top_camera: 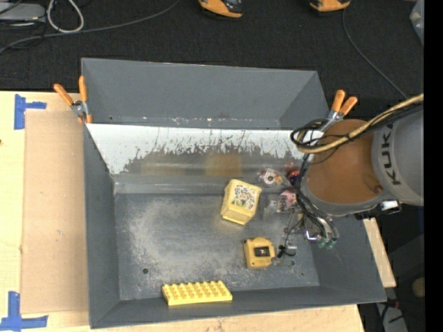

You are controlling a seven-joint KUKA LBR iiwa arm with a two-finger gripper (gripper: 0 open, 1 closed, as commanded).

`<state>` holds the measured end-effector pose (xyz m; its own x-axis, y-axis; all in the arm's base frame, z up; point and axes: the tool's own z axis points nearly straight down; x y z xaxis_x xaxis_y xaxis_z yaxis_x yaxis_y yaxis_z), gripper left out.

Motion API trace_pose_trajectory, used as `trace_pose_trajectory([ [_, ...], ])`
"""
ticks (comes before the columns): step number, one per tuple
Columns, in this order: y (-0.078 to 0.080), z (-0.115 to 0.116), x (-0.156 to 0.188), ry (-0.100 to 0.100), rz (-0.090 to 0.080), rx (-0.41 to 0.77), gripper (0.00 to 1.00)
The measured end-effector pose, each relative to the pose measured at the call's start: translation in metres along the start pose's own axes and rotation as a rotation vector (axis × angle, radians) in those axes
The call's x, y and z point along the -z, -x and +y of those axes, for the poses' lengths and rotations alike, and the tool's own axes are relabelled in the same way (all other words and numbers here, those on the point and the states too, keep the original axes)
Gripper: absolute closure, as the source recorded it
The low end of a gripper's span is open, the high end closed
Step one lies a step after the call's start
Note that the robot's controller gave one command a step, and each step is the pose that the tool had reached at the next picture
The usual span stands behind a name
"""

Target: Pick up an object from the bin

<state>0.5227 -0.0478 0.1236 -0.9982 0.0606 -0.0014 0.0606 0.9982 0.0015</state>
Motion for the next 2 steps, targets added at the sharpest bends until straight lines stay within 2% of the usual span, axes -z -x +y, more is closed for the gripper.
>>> trace_pose_trajectory([
  [1, -0.0310, 0.0253, -0.0554, 0.000, -0.005, 0.006, 0.00],
  [2, -0.0290, 0.0240, -0.0544, -0.001, -0.003, -0.001, 0.00],
])
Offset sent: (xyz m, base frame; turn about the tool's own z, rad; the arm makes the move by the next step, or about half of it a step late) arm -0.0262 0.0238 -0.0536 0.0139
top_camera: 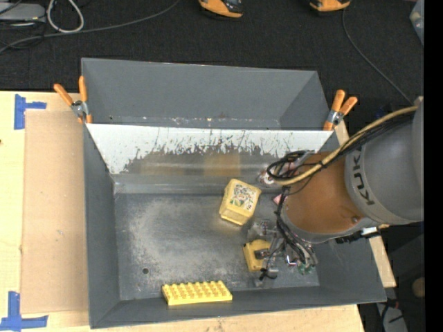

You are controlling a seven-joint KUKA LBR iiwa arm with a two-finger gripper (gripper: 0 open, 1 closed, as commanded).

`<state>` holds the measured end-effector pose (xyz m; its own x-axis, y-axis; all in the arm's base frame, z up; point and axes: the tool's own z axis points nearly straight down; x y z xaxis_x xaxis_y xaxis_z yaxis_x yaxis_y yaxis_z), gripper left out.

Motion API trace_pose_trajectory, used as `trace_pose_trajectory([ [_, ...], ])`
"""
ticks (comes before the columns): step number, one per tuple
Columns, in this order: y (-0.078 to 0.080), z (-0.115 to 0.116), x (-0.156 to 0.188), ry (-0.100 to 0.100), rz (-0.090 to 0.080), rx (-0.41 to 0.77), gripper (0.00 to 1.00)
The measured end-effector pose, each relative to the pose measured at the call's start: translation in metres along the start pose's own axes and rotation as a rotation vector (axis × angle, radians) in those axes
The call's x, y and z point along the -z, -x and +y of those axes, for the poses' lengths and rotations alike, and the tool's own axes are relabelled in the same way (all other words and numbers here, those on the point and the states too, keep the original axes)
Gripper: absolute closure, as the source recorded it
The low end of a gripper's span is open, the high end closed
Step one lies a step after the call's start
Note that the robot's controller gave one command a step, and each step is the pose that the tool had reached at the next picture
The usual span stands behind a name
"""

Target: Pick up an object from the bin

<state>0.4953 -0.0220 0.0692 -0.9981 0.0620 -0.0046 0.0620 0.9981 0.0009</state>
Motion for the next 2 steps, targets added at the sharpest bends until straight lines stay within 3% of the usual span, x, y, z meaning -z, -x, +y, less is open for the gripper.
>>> trace_pose_trajectory([
  [1, 0.023, -0.005, 0.031, 0.001, -0.003, -0.107, 0.00],
  [2, 0.024, -0.006, 0.002, 0.002, 0.010, -0.220, 1.00],
])
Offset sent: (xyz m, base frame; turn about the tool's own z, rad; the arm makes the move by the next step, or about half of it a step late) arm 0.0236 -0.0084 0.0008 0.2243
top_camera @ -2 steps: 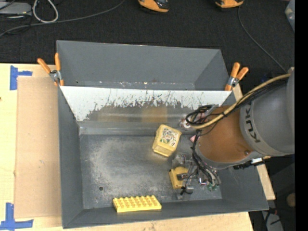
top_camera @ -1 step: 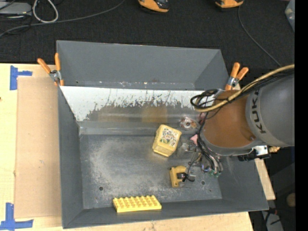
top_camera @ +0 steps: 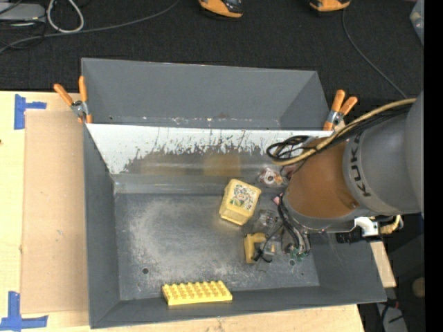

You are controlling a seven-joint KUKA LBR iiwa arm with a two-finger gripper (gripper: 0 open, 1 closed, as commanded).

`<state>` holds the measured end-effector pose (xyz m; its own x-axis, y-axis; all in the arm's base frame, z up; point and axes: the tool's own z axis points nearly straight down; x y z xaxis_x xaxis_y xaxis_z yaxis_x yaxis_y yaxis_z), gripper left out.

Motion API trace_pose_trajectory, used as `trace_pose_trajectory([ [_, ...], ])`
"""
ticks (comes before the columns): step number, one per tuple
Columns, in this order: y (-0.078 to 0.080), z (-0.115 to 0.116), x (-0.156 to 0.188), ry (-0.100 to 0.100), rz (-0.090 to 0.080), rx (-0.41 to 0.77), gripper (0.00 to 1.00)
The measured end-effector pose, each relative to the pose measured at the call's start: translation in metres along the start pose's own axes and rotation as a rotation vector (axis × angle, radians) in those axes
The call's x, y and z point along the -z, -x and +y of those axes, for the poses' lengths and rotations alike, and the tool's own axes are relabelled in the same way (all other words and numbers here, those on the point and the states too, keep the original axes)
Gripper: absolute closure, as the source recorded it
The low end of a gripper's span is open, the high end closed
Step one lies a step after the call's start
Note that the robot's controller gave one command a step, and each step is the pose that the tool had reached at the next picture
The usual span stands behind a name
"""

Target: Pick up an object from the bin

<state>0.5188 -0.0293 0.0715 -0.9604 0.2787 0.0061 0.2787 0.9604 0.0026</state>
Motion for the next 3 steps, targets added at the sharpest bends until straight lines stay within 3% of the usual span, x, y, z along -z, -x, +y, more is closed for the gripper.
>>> trace_pose_trajectory([
  [3, 0.001, 0.001, 0.013, 0.001, -0.004, 0.005, 1.00],
])
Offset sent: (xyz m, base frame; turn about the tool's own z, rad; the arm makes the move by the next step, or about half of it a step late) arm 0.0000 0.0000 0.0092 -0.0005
